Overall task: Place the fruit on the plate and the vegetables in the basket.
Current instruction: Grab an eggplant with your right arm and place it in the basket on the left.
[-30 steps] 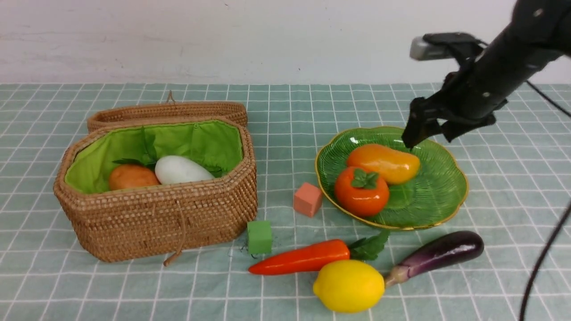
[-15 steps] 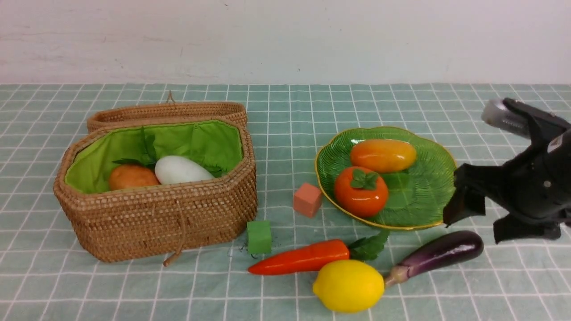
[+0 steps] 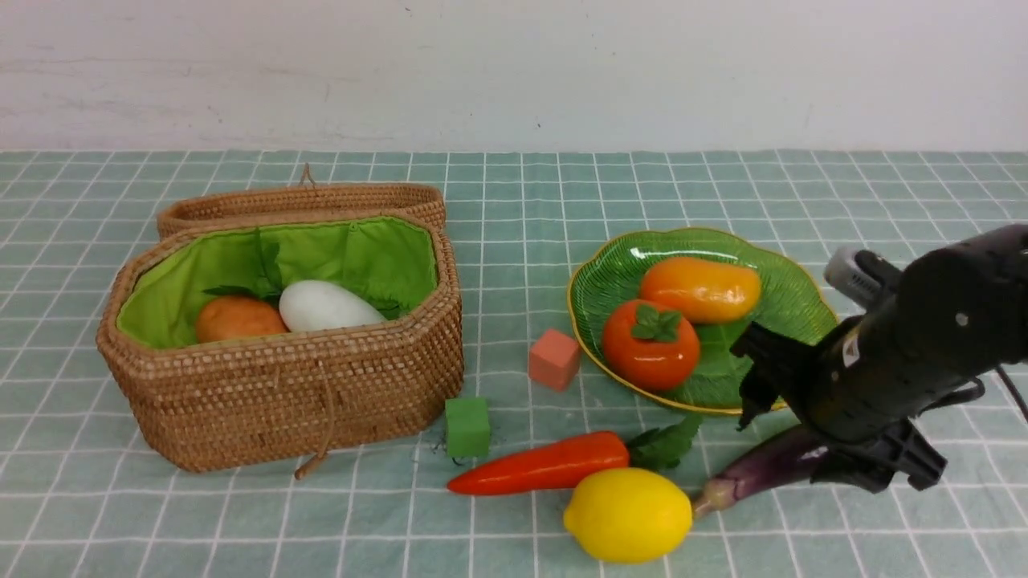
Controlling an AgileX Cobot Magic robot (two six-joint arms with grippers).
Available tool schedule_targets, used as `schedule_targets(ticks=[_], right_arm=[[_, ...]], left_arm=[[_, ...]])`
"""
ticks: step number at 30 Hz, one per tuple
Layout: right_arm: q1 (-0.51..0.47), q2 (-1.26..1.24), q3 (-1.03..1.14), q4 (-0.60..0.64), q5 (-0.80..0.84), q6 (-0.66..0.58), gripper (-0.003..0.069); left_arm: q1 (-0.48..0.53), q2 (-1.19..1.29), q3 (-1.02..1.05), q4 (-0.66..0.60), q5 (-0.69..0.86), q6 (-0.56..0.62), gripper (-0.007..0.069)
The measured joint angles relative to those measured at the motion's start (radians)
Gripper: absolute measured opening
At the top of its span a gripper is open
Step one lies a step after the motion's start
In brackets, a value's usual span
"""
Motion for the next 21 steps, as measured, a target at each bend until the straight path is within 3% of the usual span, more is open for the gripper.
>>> schedule_targets(ticks=[10, 17, 21], right_arm=[[0.011, 0.051, 0.001, -0.092, 0.007, 0.278, 0.0551], [0.011, 0.108, 0.001, -0.092, -0.069, 0.318, 0.0549], [0.012, 0.141, -0.002, -0.093, -0.063, 0.278, 0.05]], left_arm=[[0.0, 0.0, 0.0, 0.0, 0.0, 0.0, 0.0151], [0.0, 0.0, 0.0, 0.0, 0.0, 0.0, 0.0156], [0.0, 0.0, 0.0, 0.0, 0.0, 0.0, 0.0162]])
